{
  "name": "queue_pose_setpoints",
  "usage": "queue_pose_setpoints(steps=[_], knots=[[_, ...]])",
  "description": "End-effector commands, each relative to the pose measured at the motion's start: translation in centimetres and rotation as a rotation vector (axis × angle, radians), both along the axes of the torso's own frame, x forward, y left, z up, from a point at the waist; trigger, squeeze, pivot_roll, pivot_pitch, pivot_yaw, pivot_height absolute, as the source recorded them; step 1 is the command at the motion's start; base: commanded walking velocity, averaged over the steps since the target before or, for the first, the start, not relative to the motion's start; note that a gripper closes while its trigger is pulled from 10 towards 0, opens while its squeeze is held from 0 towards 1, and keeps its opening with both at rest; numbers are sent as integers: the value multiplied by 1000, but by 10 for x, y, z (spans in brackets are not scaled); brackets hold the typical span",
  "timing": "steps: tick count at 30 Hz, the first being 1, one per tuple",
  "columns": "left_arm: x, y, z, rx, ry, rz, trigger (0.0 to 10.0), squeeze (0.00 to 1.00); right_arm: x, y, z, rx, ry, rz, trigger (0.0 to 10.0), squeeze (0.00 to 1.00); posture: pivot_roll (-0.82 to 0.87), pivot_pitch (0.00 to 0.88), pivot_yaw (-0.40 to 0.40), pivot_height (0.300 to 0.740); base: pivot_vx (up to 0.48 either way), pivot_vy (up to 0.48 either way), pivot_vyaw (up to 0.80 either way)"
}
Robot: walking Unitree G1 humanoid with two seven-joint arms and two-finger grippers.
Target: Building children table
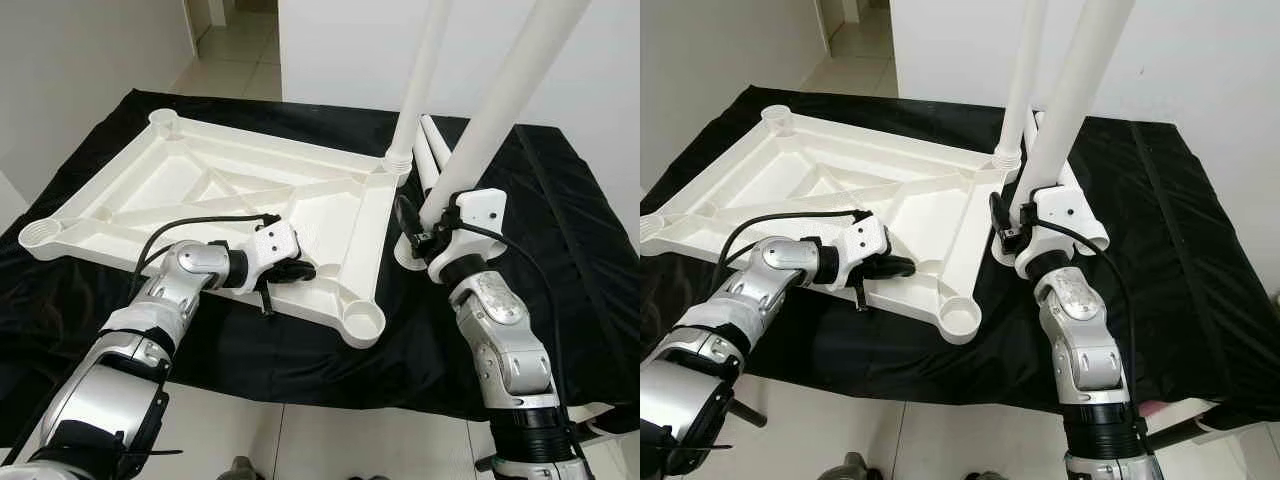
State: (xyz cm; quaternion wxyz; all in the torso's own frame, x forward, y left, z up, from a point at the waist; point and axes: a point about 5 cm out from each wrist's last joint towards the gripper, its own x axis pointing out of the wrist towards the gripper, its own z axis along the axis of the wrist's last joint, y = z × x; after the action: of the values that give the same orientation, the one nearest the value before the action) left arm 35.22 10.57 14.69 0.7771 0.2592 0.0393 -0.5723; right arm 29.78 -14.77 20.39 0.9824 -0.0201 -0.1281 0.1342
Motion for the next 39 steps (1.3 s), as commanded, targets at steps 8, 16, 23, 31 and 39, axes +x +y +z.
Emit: queue_pose_setpoints(steps=[8, 16, 23, 31, 39], knots=[[-1, -4, -3, -56, -9, 80, 0, 0, 0, 3, 7, 3, -22, 5, 10000, 0, 62, 82, 8, 740, 0, 0, 0], [0, -5, 8, -133, -14, 118, 10000, 0, 2, 7, 9, 18, -25, 14, 10000, 0, 61, 85, -6, 740, 0, 0, 0], [2, 7, 20, -173, -29, 158, 10000, 1000, 4, 12, 9, 19, -24, 35, 10000, 0, 70, 85, -21, 740, 0, 0, 0], [-5, 34, 27, -99, -63, 140, 10000, 0, 6, 11, 9, 5, -22, 46, 10000, 0, 85, 82, -32, 740, 0, 0, 0], [-11, 60, 23, 22, -29, 137, 10000, 0, 5, 6, 9, -6, -22, 34, 10000, 0, 85, 70, -24, 740, 0, 0, 0]])
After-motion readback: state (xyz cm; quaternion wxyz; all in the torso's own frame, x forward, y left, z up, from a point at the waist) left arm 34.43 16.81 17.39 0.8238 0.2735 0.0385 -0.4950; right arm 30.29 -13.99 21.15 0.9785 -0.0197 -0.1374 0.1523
